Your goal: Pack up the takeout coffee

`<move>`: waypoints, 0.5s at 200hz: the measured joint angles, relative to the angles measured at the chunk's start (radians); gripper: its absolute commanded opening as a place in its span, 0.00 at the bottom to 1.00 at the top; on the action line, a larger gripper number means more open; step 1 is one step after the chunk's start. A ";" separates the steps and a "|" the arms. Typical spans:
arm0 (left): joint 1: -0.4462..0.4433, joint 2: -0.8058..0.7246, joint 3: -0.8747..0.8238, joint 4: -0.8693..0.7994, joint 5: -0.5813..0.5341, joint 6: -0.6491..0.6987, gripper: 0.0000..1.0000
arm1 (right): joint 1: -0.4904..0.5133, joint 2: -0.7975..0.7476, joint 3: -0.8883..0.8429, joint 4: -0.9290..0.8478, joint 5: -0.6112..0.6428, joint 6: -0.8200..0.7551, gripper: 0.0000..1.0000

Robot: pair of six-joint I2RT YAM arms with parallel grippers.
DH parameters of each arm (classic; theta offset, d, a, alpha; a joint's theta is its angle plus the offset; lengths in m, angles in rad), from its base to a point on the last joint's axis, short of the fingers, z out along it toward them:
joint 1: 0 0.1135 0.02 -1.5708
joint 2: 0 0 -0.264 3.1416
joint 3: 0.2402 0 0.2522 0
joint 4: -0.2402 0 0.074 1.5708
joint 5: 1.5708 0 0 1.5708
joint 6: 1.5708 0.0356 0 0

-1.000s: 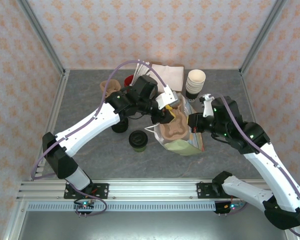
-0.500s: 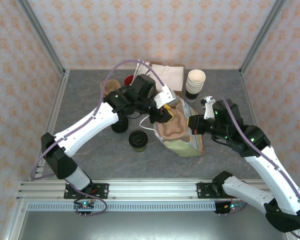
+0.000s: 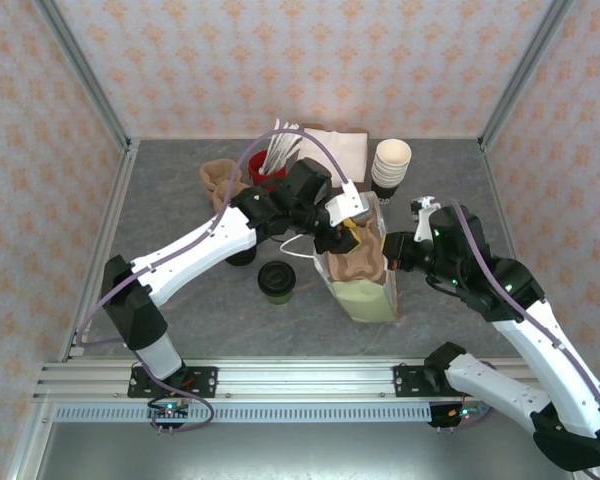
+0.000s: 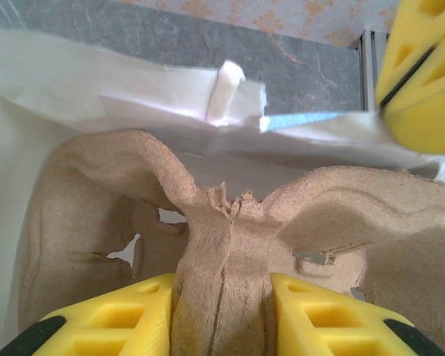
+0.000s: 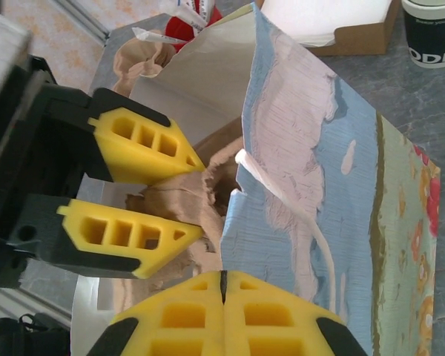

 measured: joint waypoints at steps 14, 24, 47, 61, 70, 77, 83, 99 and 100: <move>-0.008 0.021 0.003 0.001 0.000 0.002 0.34 | 0.000 -0.010 -0.006 0.000 0.017 0.000 0.00; -0.015 0.036 0.012 0.000 -0.001 0.007 0.34 | 0.000 -0.018 -0.009 -0.003 0.031 0.000 0.00; -0.035 0.072 0.044 0.000 -0.007 0.019 0.34 | 0.000 -0.041 -0.020 -0.020 0.060 0.000 0.00; -0.046 0.087 0.059 -0.002 -0.007 0.023 0.34 | 0.000 -0.055 -0.023 -0.036 0.080 -0.001 0.00; -0.051 0.097 0.069 -0.002 -0.007 0.023 0.35 | 0.000 -0.064 -0.024 -0.046 0.095 -0.003 0.00; -0.053 0.105 0.077 -0.002 -0.007 0.023 0.35 | 0.000 -0.070 -0.024 -0.053 0.107 -0.003 0.00; -0.058 0.111 0.084 -0.002 -0.007 0.023 0.35 | 0.000 -0.076 -0.026 -0.061 0.117 -0.004 0.00; -0.067 0.133 0.109 -0.010 -0.007 0.025 0.34 | 0.000 -0.091 -0.030 -0.081 0.145 -0.004 0.00; -0.068 0.136 0.112 -0.010 -0.007 0.026 0.34 | 0.000 -0.092 -0.031 -0.081 0.147 -0.004 0.00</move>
